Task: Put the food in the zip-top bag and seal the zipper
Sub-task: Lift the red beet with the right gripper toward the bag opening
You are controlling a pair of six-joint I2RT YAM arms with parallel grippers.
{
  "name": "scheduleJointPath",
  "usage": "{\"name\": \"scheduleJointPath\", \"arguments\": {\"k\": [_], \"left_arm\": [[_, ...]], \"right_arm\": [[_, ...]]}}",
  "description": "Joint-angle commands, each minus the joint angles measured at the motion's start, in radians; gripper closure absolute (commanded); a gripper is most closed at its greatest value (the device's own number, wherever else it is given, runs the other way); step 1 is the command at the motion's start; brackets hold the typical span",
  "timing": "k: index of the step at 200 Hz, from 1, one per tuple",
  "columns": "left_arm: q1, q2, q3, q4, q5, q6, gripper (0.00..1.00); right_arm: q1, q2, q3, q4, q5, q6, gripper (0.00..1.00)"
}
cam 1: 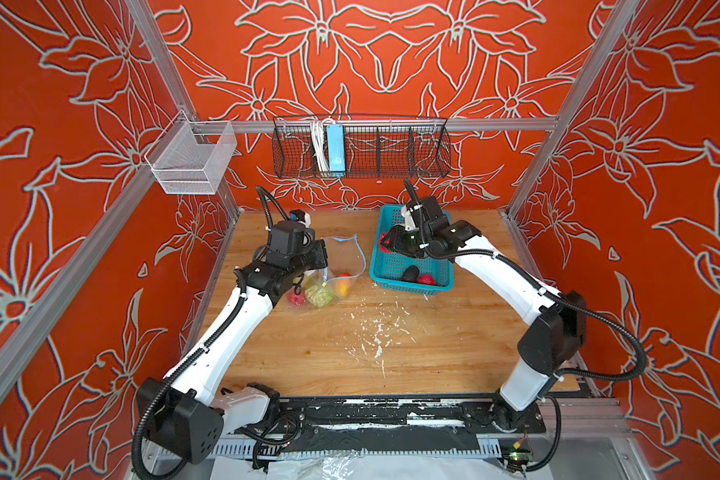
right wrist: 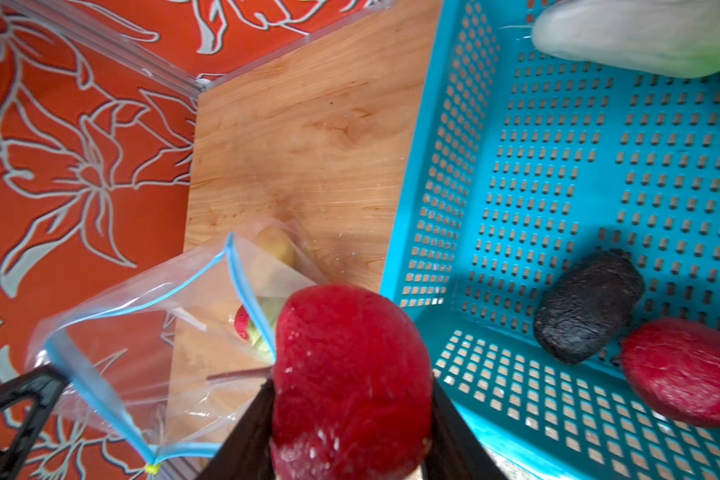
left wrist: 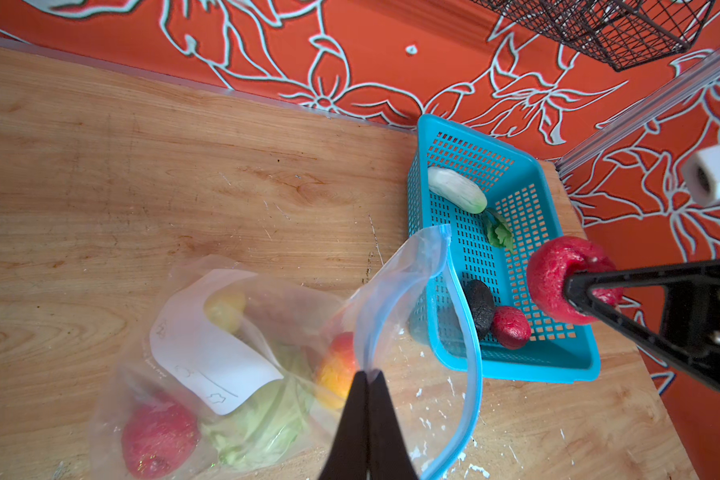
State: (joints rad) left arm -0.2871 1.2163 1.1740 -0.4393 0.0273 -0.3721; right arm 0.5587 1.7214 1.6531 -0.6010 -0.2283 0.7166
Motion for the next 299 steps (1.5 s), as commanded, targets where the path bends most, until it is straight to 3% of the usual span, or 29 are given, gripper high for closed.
{"name": "scheduleJointPath", "arguments": {"k": [1,299], "left_arm": [[0.005,-0.009,-0.008,0.005,0.007,-0.009,1.0],[0.005,-0.007,-0.007,0.001,0.008,-0.015,1.0]], "right_arm": [[0.023,-0.028,-0.004,0.031,-0.009,0.014,0.61],[0.213,0.15,0.174,0.06,-0.002,-0.014,0.61]]}}
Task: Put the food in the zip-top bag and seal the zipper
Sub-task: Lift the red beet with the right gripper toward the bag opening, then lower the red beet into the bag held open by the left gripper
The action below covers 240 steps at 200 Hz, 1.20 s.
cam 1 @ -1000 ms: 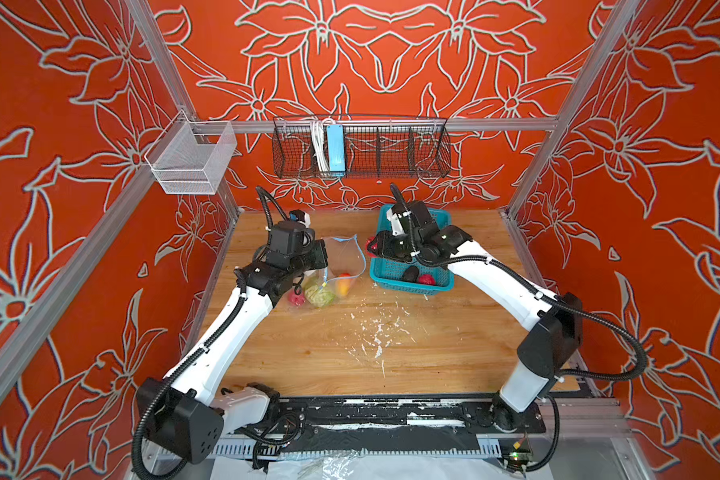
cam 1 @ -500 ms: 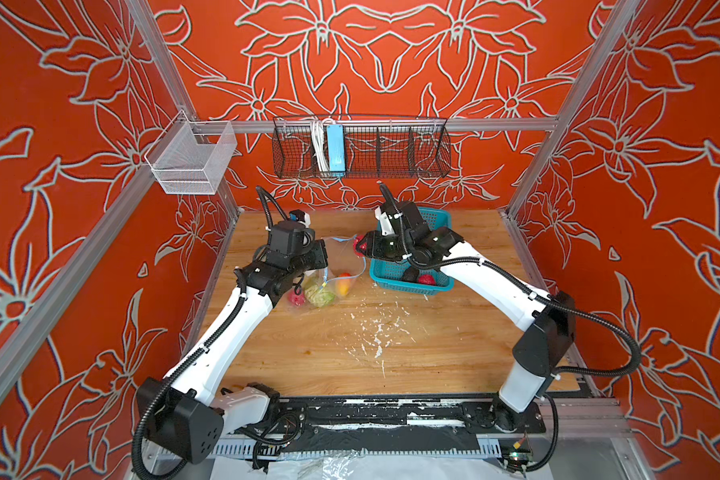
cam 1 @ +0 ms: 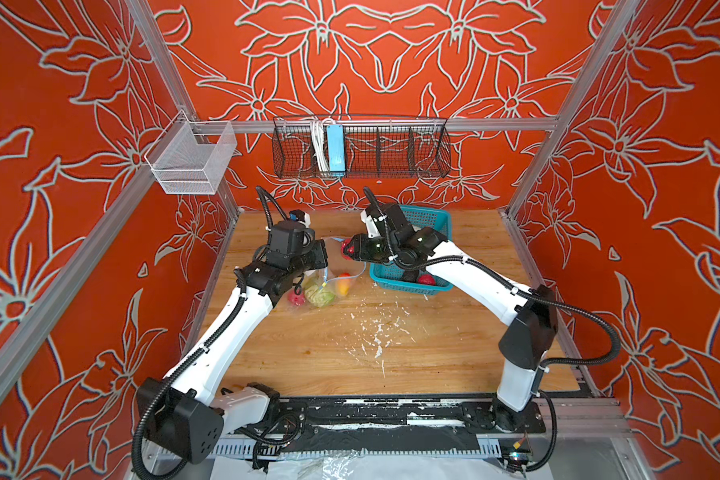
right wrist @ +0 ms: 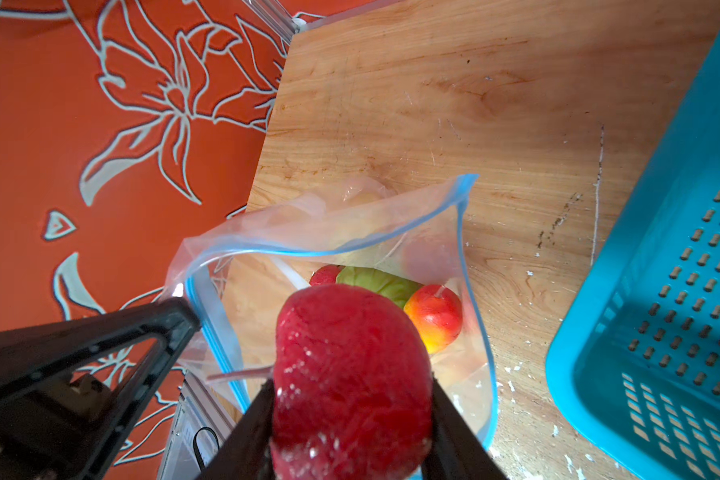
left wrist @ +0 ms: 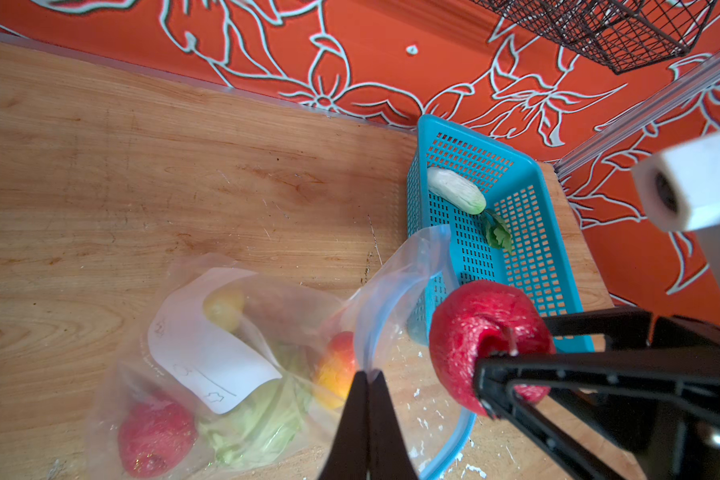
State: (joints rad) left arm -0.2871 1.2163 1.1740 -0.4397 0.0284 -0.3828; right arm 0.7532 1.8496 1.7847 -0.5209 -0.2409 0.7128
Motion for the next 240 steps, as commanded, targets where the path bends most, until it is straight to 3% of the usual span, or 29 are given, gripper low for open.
{"name": "scheduleJointPath", "arguments": {"k": [1,83,92,105,115,189,203,211,240], "left_arm": [[0.005,-0.008,-0.007,0.001,0.007,-0.005,1.0],[0.005,-0.011,-0.008,0.002,0.007,-0.005,1.0],[0.005,-0.011,-0.008,0.001,0.007,-0.004,1.0],[0.005,-0.011,-0.008,0.001,0.007,-0.005,1.0],[0.005,-0.014,-0.007,0.001,0.007,-0.003,1.0],[0.005,-0.015,-0.008,0.001,0.007,-0.002,1.0],[0.005,-0.015,-0.008,0.001,0.005,-0.003,1.0],[0.005,-0.015,-0.008,0.001,0.005,-0.002,1.0],[0.005,-0.016,-0.008,0.001,0.007,-0.004,1.0]], "right_arm": [[0.018,0.023,0.043,-0.021,0.011,-0.01,0.61],[0.029,0.066,0.066,-0.026,-0.002,-0.008,0.58],[0.03,0.068,0.067,-0.028,0.001,-0.007,0.51],[0.029,0.071,0.068,-0.028,0.0,-0.004,0.32],[0.03,0.071,0.073,-0.031,0.0,-0.004,0.25],[0.03,0.056,0.099,-0.059,0.013,-0.008,0.17],[0.031,0.051,0.103,-0.067,0.019,-0.01,0.14],[0.031,0.049,0.109,-0.078,0.024,-0.012,0.02],[0.031,0.038,0.125,-0.118,0.054,-0.025,0.02]]}}
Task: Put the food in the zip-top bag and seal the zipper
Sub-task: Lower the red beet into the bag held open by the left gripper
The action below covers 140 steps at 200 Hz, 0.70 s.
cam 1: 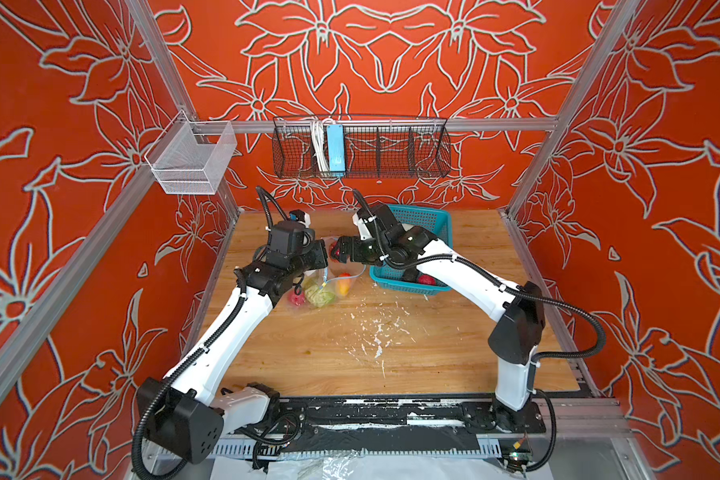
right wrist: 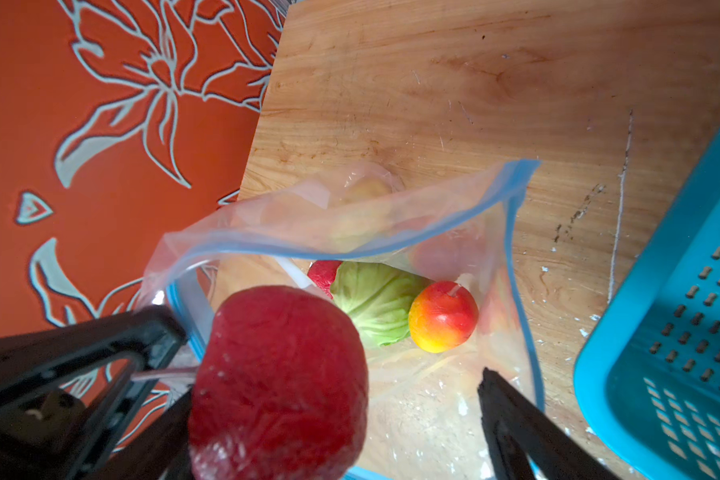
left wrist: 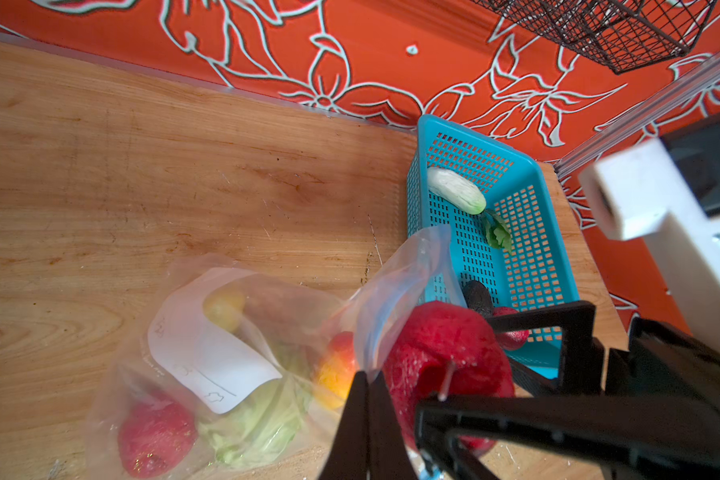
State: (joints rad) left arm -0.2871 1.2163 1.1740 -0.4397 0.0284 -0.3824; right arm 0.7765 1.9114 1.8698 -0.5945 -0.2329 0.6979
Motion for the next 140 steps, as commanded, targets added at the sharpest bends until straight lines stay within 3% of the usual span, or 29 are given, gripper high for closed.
{"name": "scheduleJointPath", "arguments": {"k": [1,84,140], "left_arm": [[0.005,-0.016,-0.008,0.001,0.007,-0.004,1.0],[0.005,-0.008,0.007,-0.017,-0.009,-0.016,1.0],[0.005,-0.025,0.001,-0.008,0.006,-0.026,1.0]], "right_arm": [[0.008,-0.024,0.039,-0.046,0.047,-0.01,0.02],[-0.001,-0.065,0.052,-0.164,0.151,-0.093,0.02],[-0.025,-0.054,0.012,-0.152,0.086,-0.109,0.02]]}}
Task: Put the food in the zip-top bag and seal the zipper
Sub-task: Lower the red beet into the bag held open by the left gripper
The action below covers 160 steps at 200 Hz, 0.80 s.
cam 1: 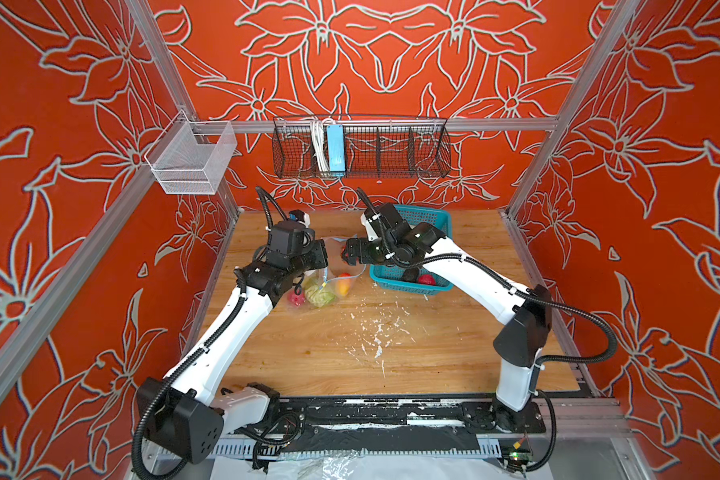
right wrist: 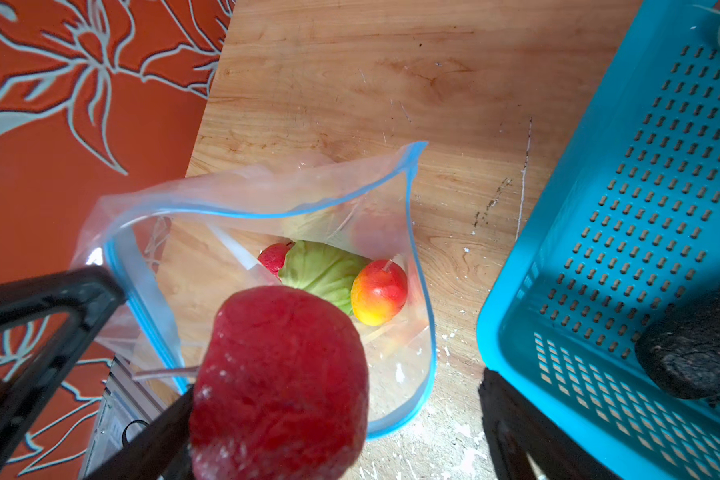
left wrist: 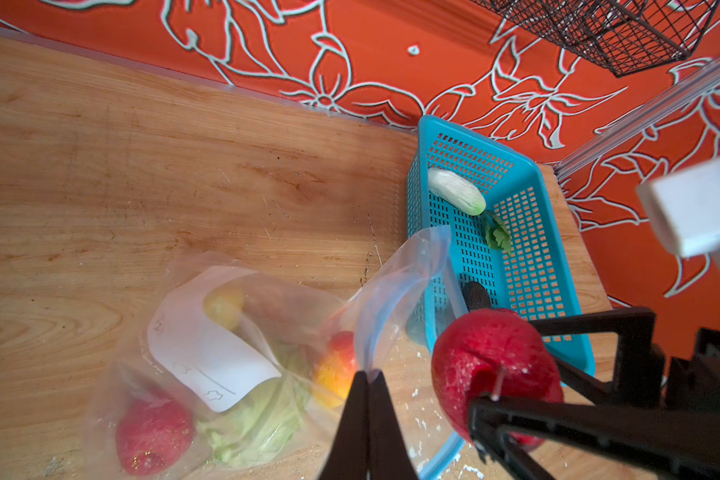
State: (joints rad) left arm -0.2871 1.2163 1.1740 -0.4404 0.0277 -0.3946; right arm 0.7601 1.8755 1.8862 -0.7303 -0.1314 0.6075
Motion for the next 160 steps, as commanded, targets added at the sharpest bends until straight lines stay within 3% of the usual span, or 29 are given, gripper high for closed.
{"name": "scheduleJointPath", "arguments": {"k": [1,43,160], "left_arm": [[0.005,-0.025,0.001,-0.007,0.007,-0.014,1.0],[0.005,-0.062,-0.037,0.058,0.071,-0.032,1.0],[0.008,-0.078,-0.019,0.032,0.046,-0.029,1.0]], "right_arm": [[-0.008,-0.018,-0.006,-0.015,-0.017,-0.02,0.02],[-0.018,0.018,-0.016,-0.004,-0.049,-0.022,0.02],[-0.035,0.097,-0.04,0.079,-0.118,-0.055,0.02]]}}
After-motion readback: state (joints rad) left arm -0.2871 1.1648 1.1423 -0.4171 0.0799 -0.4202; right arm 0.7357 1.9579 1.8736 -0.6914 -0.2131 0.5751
